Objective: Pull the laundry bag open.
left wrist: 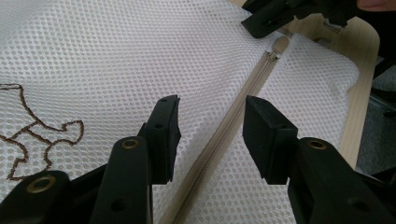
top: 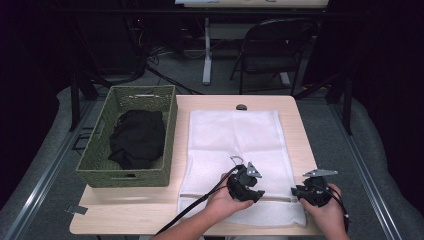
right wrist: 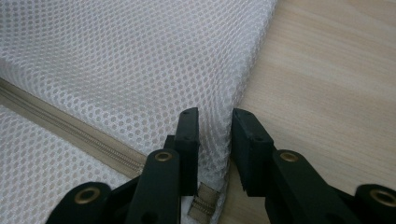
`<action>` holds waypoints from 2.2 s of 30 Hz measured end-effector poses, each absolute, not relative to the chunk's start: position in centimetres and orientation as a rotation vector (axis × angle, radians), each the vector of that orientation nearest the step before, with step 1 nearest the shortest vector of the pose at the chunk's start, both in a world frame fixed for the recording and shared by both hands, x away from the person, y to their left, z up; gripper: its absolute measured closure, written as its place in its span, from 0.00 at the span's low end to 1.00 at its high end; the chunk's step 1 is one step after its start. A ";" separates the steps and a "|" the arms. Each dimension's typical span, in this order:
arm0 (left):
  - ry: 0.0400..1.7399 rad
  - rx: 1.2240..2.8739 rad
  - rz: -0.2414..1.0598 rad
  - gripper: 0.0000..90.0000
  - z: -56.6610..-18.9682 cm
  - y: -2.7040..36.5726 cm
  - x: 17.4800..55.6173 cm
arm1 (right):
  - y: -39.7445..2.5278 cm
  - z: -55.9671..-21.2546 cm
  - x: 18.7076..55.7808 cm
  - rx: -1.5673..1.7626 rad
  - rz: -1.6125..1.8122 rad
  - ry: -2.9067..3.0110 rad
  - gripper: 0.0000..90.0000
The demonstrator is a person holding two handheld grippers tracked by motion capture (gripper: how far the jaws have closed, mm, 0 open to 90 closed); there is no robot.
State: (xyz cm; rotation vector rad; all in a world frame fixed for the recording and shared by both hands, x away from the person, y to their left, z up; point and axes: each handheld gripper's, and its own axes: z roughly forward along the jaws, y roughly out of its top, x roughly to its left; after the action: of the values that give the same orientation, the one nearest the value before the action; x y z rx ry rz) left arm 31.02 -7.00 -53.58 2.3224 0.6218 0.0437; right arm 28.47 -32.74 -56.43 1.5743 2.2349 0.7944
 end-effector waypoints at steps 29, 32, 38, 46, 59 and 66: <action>0.600 2.389 0.055 0.65 -55.9 -7.4 31.2 | -32.4 -56.3 28.5 1.550 0.763 2.255 0.85; 0.609 2.391 0.055 0.67 -56.1 -7.5 31.2 | -32.4 -56.3 28.5 1.549 0.764 2.261 0.88; 0.602 2.401 0.051 0.69 -56.3 -7.5 31.3 | -32.4 -56.2 28.6 1.538 0.771 2.264 0.95; 0.613 2.396 0.056 0.71 -56.5 -7.6 31.2 | -32.5 -55.8 28.7 1.553 0.778 2.264 0.96; 0.610 2.399 0.050 0.71 -56.7 -7.5 31.3 | -32.6 -54.8 28.7 1.570 0.823 2.264 0.98; 0.614 2.399 0.053 0.71 -56.8 -7.5 31.3 | -32.8 -54.1 28.8 1.579 0.877 2.259 0.98</action>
State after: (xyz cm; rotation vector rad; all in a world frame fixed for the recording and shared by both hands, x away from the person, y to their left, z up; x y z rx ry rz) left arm 31.28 -7.52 -56.78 2.3985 0.6137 0.0528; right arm 28.75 -32.80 -54.11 1.5787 2.2587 0.8771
